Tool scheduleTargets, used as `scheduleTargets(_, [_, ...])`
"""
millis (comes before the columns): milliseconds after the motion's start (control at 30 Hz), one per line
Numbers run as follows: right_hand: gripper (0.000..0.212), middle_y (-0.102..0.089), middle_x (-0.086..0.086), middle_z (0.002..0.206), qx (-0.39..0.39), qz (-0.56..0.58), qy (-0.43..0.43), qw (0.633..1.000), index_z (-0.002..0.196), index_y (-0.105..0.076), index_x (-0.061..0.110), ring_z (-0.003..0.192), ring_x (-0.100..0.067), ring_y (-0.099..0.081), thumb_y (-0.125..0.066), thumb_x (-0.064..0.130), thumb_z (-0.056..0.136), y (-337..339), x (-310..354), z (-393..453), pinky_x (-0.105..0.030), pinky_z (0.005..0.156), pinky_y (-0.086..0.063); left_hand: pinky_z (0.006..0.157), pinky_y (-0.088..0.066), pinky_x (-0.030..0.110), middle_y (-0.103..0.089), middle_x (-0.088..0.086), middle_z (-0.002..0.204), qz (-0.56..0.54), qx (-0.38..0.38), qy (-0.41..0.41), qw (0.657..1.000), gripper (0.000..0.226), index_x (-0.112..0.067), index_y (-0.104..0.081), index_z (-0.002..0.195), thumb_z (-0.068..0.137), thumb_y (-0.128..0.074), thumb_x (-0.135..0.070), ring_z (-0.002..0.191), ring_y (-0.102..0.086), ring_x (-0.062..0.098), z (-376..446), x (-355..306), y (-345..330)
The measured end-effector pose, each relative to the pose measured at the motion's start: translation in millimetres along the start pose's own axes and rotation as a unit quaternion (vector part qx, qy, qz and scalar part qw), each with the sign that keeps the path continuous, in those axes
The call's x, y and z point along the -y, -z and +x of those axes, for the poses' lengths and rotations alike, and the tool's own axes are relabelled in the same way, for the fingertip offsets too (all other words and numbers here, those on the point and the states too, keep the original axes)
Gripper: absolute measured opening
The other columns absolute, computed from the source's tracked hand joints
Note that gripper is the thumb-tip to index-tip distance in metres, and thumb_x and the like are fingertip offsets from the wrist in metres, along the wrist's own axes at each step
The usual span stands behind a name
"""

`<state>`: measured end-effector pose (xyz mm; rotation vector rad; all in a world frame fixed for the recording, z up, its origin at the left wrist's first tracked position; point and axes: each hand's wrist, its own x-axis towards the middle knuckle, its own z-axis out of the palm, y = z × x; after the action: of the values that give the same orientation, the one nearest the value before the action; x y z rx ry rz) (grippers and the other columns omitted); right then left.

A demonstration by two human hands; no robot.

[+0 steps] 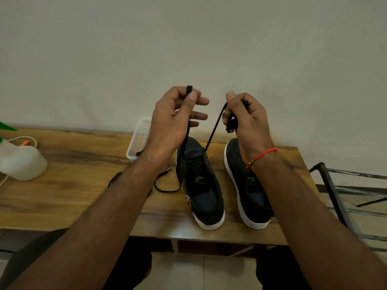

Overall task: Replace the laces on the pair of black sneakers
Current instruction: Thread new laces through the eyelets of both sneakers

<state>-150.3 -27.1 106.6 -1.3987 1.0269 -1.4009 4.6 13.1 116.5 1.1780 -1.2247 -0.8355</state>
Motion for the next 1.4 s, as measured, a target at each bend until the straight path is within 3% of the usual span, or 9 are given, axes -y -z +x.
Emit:
scheduleTargets(200, [0.03, -0.049, -0.002, 0.064, 0.017, -0.073, 0.002, 0.997, 0.076, -0.056, 0.012, 0.058, -0.014, -0.044, -0.061, 0.031, 0.099, 3.5, 3.4, 2.3, -0.023, 0.052, -0.039, 0.083, -0.062, 0.039, -0.075, -0.007, 0.113, 0.02, 0.023, -0.012, 0.999, 0.025, -0.018, -0.056, 0.131, 0.107, -0.05, -0.017, 0.09, -0.075, 0.015, 0.0, -8.1, -1.1])
scheduleTargets(400, [0.036, -0.052, 0.019, 0.059, 0.081, -0.262, 0.027, 0.961, 0.089, -0.069, 0.014, 0.06, 0.003, -0.049, -0.05, 0.042, 0.103, 7.0, 10.0, 6.3, -0.014, 0.063, -0.036, 0.091, -0.059, 0.049, -0.075, -0.001, 0.113, 0.003, 0.031, -0.018, 0.999, 0.027, -0.013, -0.064, 0.123, 0.108, -0.046, -0.028, 0.097, -0.074, 0.018, 0.1, -18.1, 3.2])
scheduleTargets(533, [0.039, -0.053, -0.006, 0.085, 0.087, -0.407, 0.127, 0.9, 0.089, -0.067, 0.013, 0.08, -0.01, -0.047, -0.043, 0.04, 0.105, 14.6, 26.8, 11.4, -0.014, 0.07, -0.033, 0.092, -0.059, 0.048, -0.075, -0.001, 0.112, -0.002, 0.041, -0.028, 0.999, 0.026, -0.012, -0.063, 0.125, 0.108, -0.048, -0.026, 0.098, -0.074, 0.018, -0.4, -28.2, 3.0])
scheduleTargets(600, [0.038, -0.056, -0.002, 0.093, 0.033, -0.358, 0.141, 0.922, 0.102, -0.072, 0.017, 0.085, -0.014, -0.053, -0.043, 0.042, 0.105, 19.7, 38.3, 11.8, -0.023, 0.078, -0.042, 0.093, -0.058, 0.046, -0.075, -0.002, 0.111, -0.007, 0.042, -0.032, 0.999, 0.026, -0.015, -0.061, 0.127, 0.108, -0.048, -0.026, 0.097, -0.074, 0.017, -0.8, -35.9, 2.8])
scheduleTargets(733, [0.052, -0.045, 0.004, 0.055, 0.012, -0.133, 0.042, 0.99, 0.077, -0.061, 0.014, 0.051, -0.014, -0.044, -0.04, 0.054, 0.103, 15.4, 70.9, 8.2, -0.03, 0.051, -0.041, 0.09, -0.059, 0.042, -0.076, -0.002, 0.105, -0.005, 0.038, -0.037, 0.999, 0.027, -0.017, -0.062, 0.127, 0.109, -0.045, -0.026, 0.095, -0.074, 0.017, 4.3, -54.3, 3.9])
scheduleTargets(933, [0.037, -0.042, 0.01, 0.05, 0.047, -0.087, 0.009, 0.995, 0.083, -0.065, 0.014, 0.05, -0.008, -0.039, -0.053, 0.044, 0.101, -0.5, 105.3, 18.8, -0.023, 0.051, -0.038, 0.083, -0.063, 0.043, -0.072, 0.001, 0.093, -0.036, 0.028, -0.018, 0.999, 0.027, -0.017, -0.065, 0.122, 0.109, -0.044, -0.027, 0.087, -0.074, 0.02, 22.0, -91.8, -4.2])
scheduleTargets(1167, [0.025, -0.073, -0.013, 0.093, 0.082, 0.132, -0.077, 0.985, 0.114, -0.067, 0.0, 0.083, -0.024, -0.066, -0.051, 0.012, 0.097, 12.0, 156.3, 30.8, -0.039, 0.08, -0.06, 0.075, -0.062, 0.034, -0.069, -0.002, 0.091, -0.036, 0.026, -0.025, 0.999, 0.026, -0.015, -0.065, 0.123, 0.108, -0.047, -0.026, 0.08, -0.072, 0.013, 42.1, -146.6, -6.9])
scheduleTargets(1267, [0.032, -0.074, -0.015, 0.109, 0.087, 0.122, -0.055, 0.987, 0.119, -0.063, -0.001, 0.089, -0.024, -0.071, -0.049, -0.009, 0.092, 19.6, 170.1, 32.7, -0.036, 0.08, -0.059, 0.076, -0.063, 0.035, -0.069, -0.001, 0.093, -0.033, 0.009, -0.035, 0.999, 0.024, -0.014, -0.065, 0.123, 0.108, -0.049, -0.024, 0.08, -0.071, 0.013, 49.1, -170.9, -5.0])
scheduleTargets(1400, [0.013, -0.077, -0.012, 0.097, 0.031, 0.003, -0.005, 1.0, 0.105, -0.069, 0.003, 0.079, -0.022, -0.072, -0.066, 0.004, 0.093, 24.0, 181.5, 33.9, -0.034, 0.071, -0.059, 0.076, -0.063, 0.041, -0.071, -0.001, 0.093, -0.041, 0.005, -0.036, 0.999, 0.022, -0.013, -0.064, 0.122, 0.106, -0.054, -0.023, 0.078, -0.072, 0.013, 58.9, -197.3, -5.0])
